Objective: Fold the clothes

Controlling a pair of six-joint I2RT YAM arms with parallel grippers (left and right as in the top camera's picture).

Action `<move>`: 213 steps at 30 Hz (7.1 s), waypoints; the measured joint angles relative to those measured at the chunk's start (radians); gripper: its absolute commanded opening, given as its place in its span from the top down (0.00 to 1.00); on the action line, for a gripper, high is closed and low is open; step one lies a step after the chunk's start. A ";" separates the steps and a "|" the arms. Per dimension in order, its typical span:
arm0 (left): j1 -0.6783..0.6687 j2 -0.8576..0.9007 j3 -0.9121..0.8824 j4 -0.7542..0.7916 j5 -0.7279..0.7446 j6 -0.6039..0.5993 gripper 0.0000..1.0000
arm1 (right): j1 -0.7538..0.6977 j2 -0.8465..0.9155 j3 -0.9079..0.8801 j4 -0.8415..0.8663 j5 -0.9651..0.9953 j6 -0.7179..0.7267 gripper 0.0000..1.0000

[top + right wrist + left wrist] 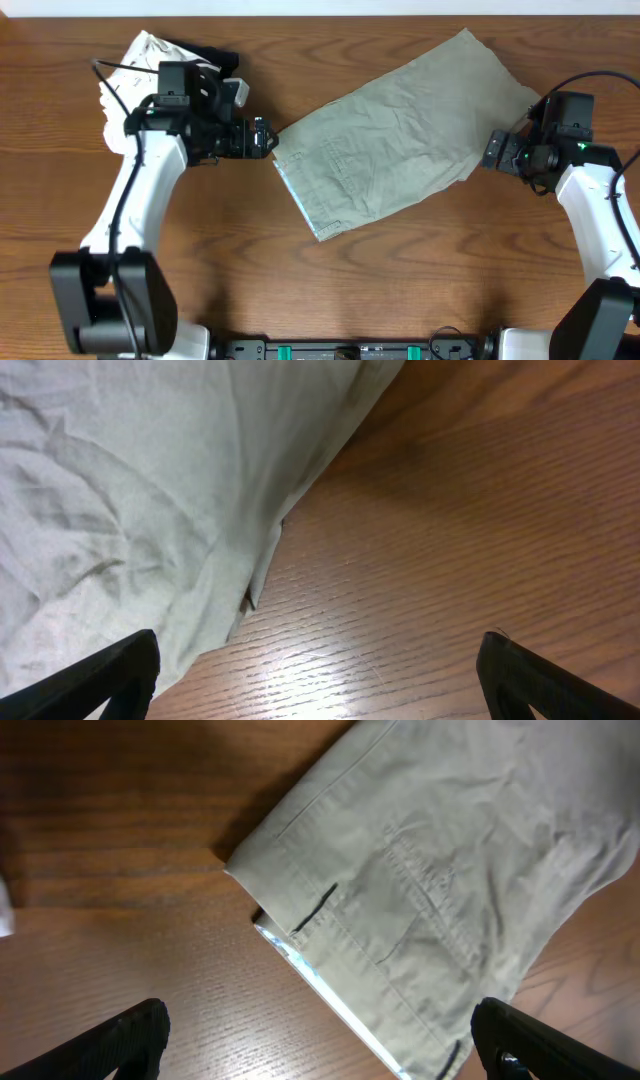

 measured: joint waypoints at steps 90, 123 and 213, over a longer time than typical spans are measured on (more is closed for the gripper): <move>-0.290 -0.027 0.000 0.165 0.138 -0.021 0.94 | -0.051 -0.011 -0.035 0.002 0.050 0.011 0.01; -1.151 -0.181 -0.001 -0.051 0.025 -0.096 0.93 | -0.129 -0.138 -0.036 -0.069 0.122 0.085 0.01; -0.671 0.157 -0.215 -0.181 -0.548 -0.631 0.93 | -0.129 -0.138 -0.036 -0.072 -0.082 0.004 0.01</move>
